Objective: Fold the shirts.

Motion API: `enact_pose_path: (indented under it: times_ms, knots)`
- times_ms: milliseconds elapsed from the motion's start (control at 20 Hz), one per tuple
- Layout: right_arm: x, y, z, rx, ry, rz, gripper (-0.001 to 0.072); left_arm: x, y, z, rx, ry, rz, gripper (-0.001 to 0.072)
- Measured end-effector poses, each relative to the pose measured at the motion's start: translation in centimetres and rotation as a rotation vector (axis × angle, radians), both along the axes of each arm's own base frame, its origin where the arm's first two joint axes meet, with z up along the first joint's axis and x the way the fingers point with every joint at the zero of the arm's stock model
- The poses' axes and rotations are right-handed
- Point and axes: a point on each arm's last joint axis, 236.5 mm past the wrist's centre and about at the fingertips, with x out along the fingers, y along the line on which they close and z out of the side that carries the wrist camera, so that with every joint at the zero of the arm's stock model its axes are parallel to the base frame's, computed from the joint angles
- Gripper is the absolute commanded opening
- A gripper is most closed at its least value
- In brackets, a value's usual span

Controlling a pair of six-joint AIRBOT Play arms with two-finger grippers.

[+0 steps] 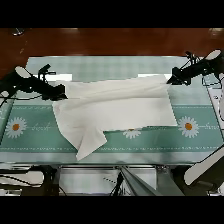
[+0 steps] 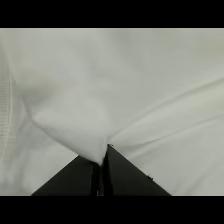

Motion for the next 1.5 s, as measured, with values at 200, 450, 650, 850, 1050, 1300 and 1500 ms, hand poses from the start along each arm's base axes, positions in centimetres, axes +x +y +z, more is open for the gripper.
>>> enact_pose_path:
  times_ms: [200, 450, 650, 850, 1050, 1300, 1500]
  knots:
    - [-1.0, 0.7, 0.9, 0.036, 0.029, 0.015, 0.0621, -1.4, -0.1, 0.5, -0.017, 0.054, -0.011, 0.0705]
    - [-3.7, -1.2, 4.6, -0.014, 0.023, -0.02, 0.0621, -5.3, 2.0, 3.0, -0.033, 0.083, 0.034, 0.0704]
    - [-8.2, -1.6, 5.4, -0.043, -0.035, -0.115, 0.062, -12.0, 4.5, 2.4, -0.038, 0.097, 0.154, 0.0704]
    - [-13.7, 1.7, 4.3, 0.027, -0.1, -0.176, 0.0621, -18.2, 4.7, 0.2, -0.089, 0.138, 0.296, 0.0704]
    - [-16.4, 4.4, 3.7, 0.113, -0.137, -0.231, 0.062, -19.8, 2.4, -0.6, -0.186, 0.134, 0.345, 0.0703]
    - [-16.8, 5.6, 4.0, 0.175, -0.166, -0.266, 0.062, -20.2, -1.0, -1.3, -0.246, 0.146, 0.3, 0.0702]
    - [-16.8, 5.9, 4.2, 0.195, -0.17, -0.278, 0.062, -19.9, -4.0, -1.7, -0.298, 0.138, 0.277, 0.0702]
